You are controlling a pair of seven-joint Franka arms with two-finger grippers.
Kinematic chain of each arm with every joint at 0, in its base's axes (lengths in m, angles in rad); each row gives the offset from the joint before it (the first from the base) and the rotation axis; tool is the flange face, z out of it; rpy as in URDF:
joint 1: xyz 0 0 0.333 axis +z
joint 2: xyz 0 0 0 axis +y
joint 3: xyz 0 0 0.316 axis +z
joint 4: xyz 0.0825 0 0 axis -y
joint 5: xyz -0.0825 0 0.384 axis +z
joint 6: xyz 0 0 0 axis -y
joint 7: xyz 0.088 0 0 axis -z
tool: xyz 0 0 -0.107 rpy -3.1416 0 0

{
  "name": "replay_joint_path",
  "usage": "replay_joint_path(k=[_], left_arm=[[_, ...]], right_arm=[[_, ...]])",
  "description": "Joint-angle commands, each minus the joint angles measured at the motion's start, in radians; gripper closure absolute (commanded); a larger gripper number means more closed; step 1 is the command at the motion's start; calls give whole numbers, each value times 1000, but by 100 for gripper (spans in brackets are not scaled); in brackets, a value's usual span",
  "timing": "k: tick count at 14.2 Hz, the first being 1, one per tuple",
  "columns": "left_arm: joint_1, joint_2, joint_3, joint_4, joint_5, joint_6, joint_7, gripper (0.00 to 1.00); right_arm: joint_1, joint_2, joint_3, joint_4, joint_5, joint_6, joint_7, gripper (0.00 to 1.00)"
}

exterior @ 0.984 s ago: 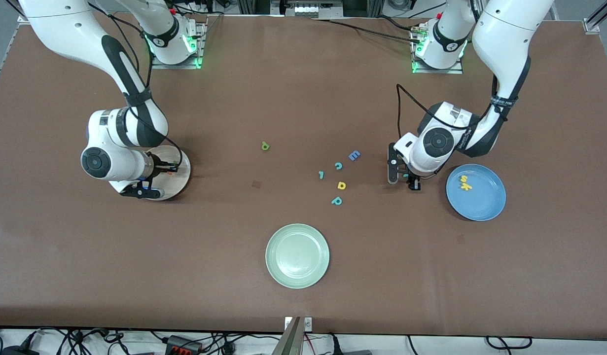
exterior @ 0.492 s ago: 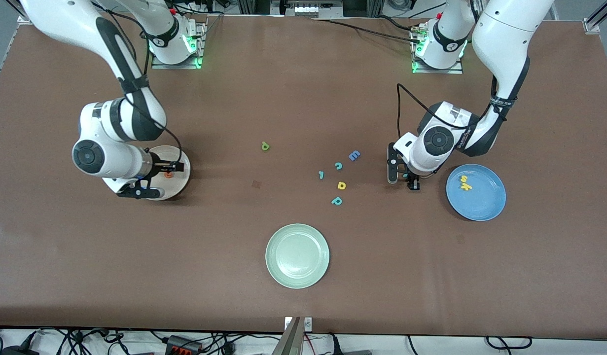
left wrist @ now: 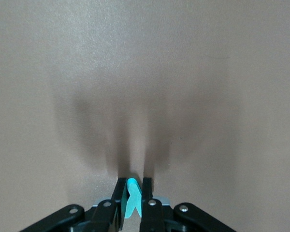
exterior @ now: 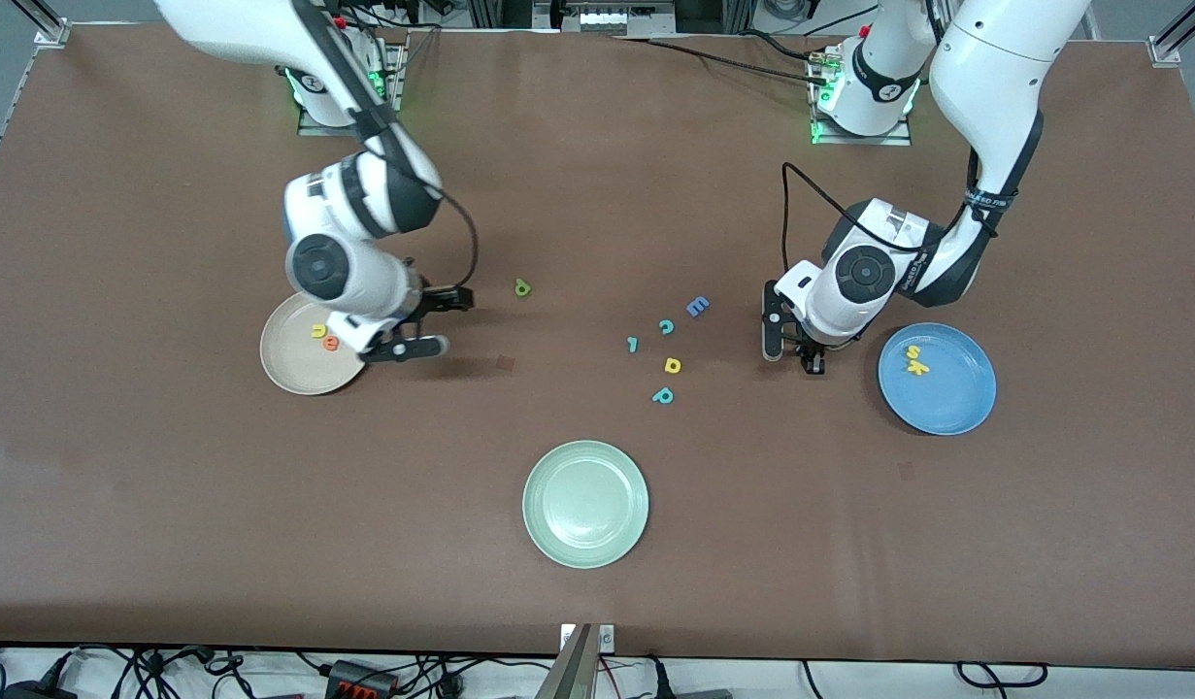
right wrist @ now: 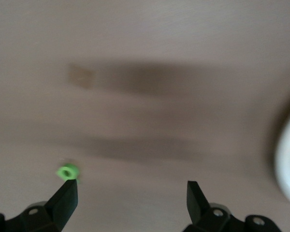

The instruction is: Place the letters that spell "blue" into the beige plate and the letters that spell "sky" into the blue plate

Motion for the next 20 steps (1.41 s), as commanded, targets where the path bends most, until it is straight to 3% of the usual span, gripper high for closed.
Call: replay_joint_path(k=[1,4,10,14,15,16,20], left_arm=[[4,-18,1,-16,30,-21,9,98],[4,-15,3,-16,30,-20,9,100],[2,-30,1,-14,30,-27,9,100],[-1,-58,1,23,30,-101,7,100],[1,-58,1,50,30,-157,13,100],[4,-58,1,85,30,-211,18,100],[66,-59,12,210,28,-372,134,100]], right_arm=[[113,20,-10,-54,13,124,124,0],[189,63,-10,-70,13,179,193,0],[229,104,-11,-68,12,207,206,3],[232,108,-13,-59,-5,215,204,27],[230,108,-13,-59,-5,216,204,40],[230,115,-13,-53,-5,219,204,46],[230,120,-14,-45,-8,219,203,52]])
